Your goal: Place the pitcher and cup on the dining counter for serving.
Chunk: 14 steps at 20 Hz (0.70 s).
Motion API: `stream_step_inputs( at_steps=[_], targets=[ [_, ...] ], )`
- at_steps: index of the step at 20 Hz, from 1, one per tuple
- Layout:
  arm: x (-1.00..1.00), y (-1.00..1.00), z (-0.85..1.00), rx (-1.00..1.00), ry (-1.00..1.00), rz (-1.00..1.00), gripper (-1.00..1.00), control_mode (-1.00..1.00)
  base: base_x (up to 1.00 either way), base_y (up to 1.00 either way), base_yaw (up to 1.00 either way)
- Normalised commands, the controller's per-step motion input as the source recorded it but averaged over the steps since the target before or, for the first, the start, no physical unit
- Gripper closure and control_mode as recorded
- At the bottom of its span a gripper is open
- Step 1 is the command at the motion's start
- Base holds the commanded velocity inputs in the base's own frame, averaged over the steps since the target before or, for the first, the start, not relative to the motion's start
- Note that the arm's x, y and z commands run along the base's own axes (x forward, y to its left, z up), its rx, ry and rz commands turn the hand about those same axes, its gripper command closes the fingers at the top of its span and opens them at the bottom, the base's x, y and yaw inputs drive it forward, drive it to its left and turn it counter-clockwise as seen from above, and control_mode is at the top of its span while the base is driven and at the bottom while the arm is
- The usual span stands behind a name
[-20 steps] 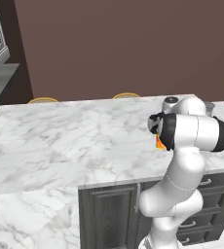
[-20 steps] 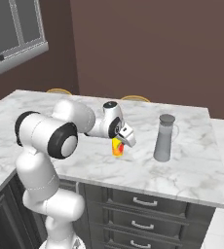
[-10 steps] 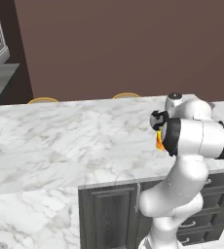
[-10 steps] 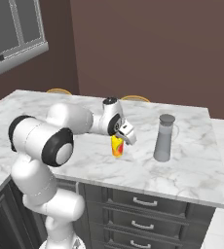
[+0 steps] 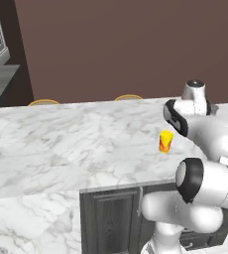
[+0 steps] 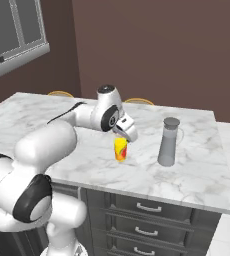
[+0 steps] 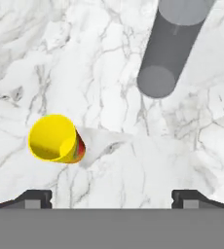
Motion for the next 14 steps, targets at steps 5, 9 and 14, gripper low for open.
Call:
stream_step_inputs(
  at_steps=[5, 9, 14],
  targets=[
    [-1.0, 0.17, 0.11, 0.0, -0.33, 0.0, -1.0, -1.0, 0.0, 0.0, 0.0],
    [-1.0, 0.17, 0.0, 0.0, -0.43, 0.0, -1.0, -1.0, 0.0, 0.0, 0.0],
    [-1.0, 0.15, -0.13, 0.0, -0.44, 0.0, -1.0, -1.0, 0.0, 0.0, 0.0]
  ],
)
